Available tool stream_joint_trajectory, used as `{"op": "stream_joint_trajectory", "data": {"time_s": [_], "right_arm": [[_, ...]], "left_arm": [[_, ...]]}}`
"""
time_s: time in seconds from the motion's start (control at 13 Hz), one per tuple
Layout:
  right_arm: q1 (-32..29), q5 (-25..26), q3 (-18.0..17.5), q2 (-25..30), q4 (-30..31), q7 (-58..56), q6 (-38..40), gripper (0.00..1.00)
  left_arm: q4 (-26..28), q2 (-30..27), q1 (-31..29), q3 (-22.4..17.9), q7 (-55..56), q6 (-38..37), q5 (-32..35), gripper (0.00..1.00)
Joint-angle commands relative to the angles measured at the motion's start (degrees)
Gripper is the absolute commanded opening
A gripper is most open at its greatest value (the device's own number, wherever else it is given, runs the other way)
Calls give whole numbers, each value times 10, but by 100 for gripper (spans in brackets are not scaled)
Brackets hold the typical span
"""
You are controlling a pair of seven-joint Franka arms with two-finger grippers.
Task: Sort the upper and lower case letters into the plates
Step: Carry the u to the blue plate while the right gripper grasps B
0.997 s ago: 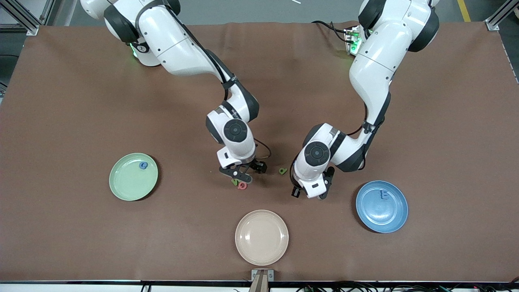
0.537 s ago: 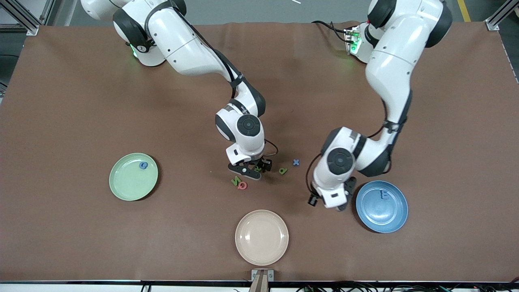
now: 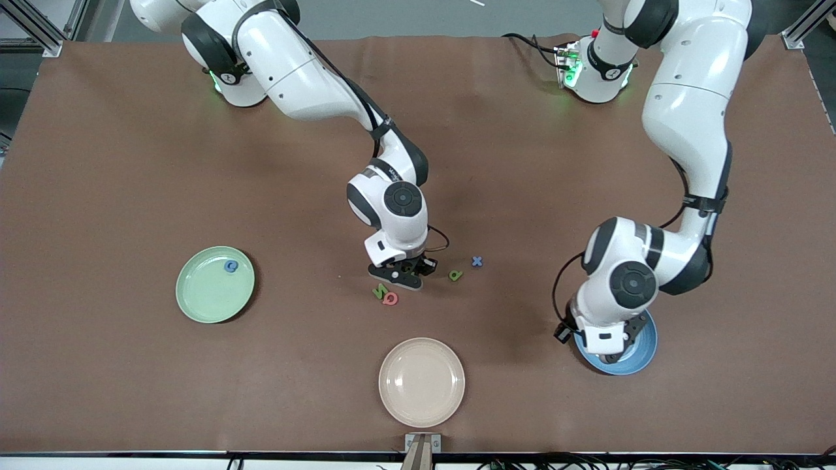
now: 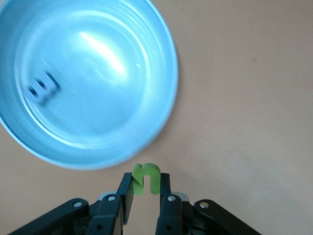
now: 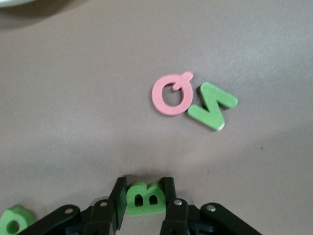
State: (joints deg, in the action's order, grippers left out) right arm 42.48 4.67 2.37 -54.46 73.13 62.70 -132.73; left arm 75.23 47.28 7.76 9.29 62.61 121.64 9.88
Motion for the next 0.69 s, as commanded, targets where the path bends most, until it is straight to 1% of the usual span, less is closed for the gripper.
{"op": "stream_joint_trajectory", "data": {"time_s": [0.0, 0.08, 0.23, 0.31, 0.38, 0.46, 0.54, 0.61], "right_arm": [[-43, 7, -1, 28, 30, -72, 31, 0], [-68, 3, -3, 59, 52, -119, 50, 0], [-115, -1, -5, 117, 118, -206, 55, 0], [-141, -1, -6, 145, 156, -256, 52, 0], [-164, -1, -6, 171, 190, -302, 51, 0], [-192, -1, -6, 194, 221, -347, 49, 0], [-221, -1, -5, 215, 256, -405, 42, 0], [-253, -1, -6, 232, 295, -459, 16, 0]], "left_arm": [[18, -19, -29, 6, -83, -31, 1, 0], [19, -21, -38, 6, -106, -39, 0, 0], [35, -20, -53, 6, -138, -44, -3, 2], [40, -21, -59, 6, -142, -44, -3, 4], [46, -19, -63, 6, -142, -43, -2, 9], [46, -18, -63, 6, -143, -42, -2, 20], [46, -16, -63, 6, -143, -42, -3, 33], [46, -16, -62, 6, -143, -41, -4, 60]]}}
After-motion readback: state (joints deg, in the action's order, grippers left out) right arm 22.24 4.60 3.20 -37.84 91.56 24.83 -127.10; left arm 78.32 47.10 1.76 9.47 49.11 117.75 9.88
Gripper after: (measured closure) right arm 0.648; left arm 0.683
